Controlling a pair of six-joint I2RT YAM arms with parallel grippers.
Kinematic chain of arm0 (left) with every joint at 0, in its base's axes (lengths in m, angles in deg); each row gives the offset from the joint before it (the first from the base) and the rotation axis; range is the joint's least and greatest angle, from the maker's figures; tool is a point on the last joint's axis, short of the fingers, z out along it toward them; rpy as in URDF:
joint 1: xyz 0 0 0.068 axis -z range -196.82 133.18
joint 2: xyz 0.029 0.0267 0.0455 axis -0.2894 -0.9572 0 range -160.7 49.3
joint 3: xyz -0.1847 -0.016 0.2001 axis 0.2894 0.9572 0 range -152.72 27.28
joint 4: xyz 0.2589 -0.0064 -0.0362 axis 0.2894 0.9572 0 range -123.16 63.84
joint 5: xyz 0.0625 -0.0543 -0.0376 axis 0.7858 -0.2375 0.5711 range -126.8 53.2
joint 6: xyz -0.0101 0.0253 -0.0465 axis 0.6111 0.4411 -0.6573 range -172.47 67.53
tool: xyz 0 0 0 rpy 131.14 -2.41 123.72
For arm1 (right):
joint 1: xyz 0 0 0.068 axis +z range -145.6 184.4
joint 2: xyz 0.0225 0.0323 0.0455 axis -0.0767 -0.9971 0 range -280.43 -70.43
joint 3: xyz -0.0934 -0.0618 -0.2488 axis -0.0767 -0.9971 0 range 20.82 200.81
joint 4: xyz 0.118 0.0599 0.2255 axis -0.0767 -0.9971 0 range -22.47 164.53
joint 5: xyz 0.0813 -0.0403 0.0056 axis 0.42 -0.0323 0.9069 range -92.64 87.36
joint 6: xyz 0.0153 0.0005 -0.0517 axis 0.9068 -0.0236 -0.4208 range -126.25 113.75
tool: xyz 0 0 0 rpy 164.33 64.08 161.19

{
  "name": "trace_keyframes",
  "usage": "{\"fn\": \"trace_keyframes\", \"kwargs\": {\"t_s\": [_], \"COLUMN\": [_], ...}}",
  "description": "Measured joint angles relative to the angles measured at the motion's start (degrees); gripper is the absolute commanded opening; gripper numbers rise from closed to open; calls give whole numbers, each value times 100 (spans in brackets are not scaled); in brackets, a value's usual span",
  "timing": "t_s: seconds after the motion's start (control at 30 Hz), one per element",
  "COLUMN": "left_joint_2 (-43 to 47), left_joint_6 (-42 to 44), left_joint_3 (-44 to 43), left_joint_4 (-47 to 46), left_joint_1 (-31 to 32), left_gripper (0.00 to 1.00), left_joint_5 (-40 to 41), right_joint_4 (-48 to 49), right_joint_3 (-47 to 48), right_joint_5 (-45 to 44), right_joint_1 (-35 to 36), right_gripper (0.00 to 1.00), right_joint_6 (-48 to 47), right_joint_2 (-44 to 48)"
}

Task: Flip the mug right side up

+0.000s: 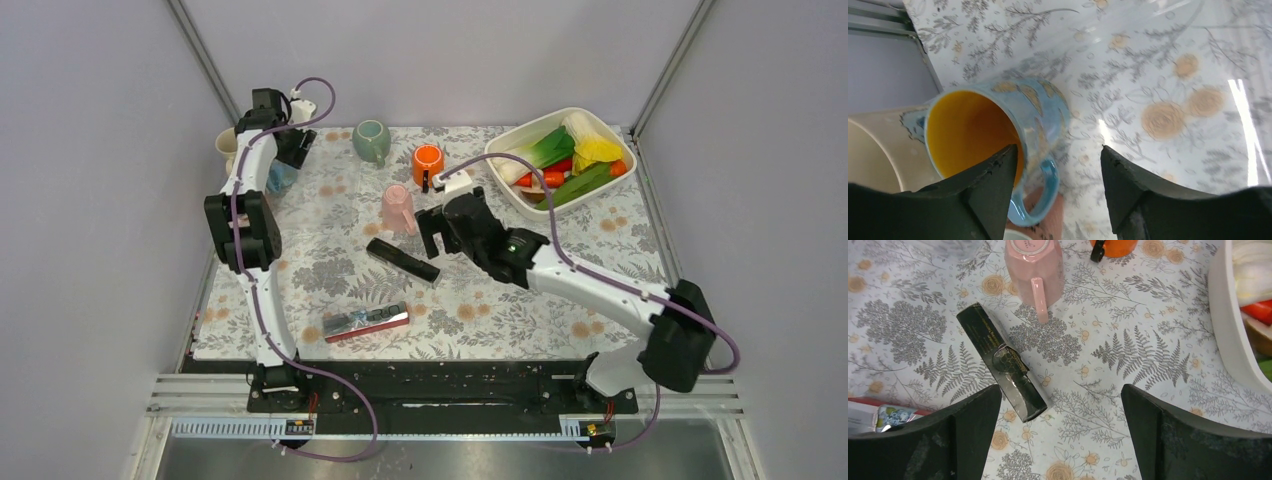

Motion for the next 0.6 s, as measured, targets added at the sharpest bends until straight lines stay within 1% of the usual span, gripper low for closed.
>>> {"fn": "trace_keyframes", "kwargs": {"t_s": [0.1, 0.27, 0.43, 0.6], "left_joint_2": [396, 1060, 1703, 2450], "left_joint_6": [4, -24, -131, -188], "left_joint_3": [435, 898, 1266, 1928], "left_joint_4": [-4, -22, -63, -20], "left_joint_1": [44, 129, 179, 177], "left_gripper": [68, 73, 75, 76], "left_joint_5": [-170, -522, -787, -1058], "right_joint_4": [-2, 118, 280, 404], "right_joint_3": [428, 1088, 1764, 2273], "right_joint_5": [151, 299, 258, 195], "right_joint_1": [0, 0, -4, -72], "right_gripper": [99, 96, 88, 80], "right_joint_6": [-293, -728, -1019, -1078], "right_joint_2": [-706, -1836, -2833, -3628]}}
